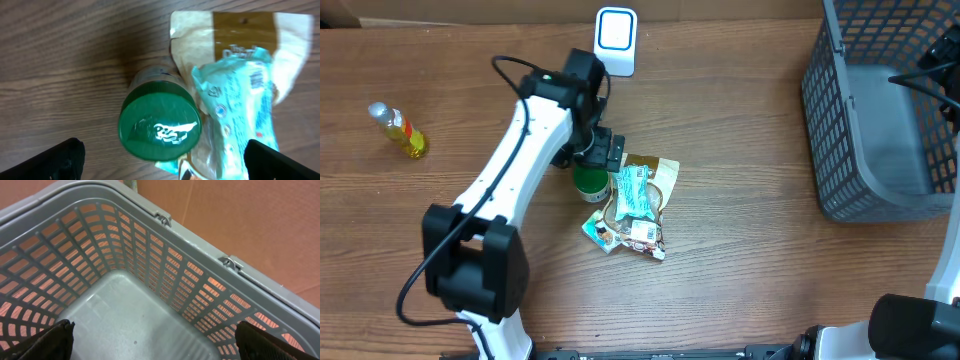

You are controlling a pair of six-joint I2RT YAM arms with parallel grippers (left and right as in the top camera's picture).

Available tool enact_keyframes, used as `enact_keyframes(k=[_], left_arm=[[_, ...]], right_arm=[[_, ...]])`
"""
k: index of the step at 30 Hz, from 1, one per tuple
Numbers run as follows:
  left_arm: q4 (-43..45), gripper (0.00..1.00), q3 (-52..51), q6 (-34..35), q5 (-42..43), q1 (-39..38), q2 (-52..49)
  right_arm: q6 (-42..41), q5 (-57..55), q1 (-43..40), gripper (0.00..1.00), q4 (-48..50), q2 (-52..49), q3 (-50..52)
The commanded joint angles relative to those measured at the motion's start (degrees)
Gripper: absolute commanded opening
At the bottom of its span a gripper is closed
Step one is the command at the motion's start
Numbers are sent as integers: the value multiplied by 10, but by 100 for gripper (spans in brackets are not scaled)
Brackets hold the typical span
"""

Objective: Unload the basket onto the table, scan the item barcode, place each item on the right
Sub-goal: 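Lower the left gripper over the green-capped jar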

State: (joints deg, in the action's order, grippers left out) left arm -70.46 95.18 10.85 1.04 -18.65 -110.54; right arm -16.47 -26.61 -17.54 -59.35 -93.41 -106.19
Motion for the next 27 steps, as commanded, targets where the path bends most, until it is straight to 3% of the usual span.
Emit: enact_keyframes(k=[1,8,27], left_arm=[[0,100,1,48,-30,-11,-16],[-15,100,0,96,-30,-13,-31],[5,100,-2,84,-30,-12,-31]], right_arm=[[3,-8,0,100,3,1,-3],[3,-8,0,100,3,1,-3],[3,-8,0,100,3,1,-3]])
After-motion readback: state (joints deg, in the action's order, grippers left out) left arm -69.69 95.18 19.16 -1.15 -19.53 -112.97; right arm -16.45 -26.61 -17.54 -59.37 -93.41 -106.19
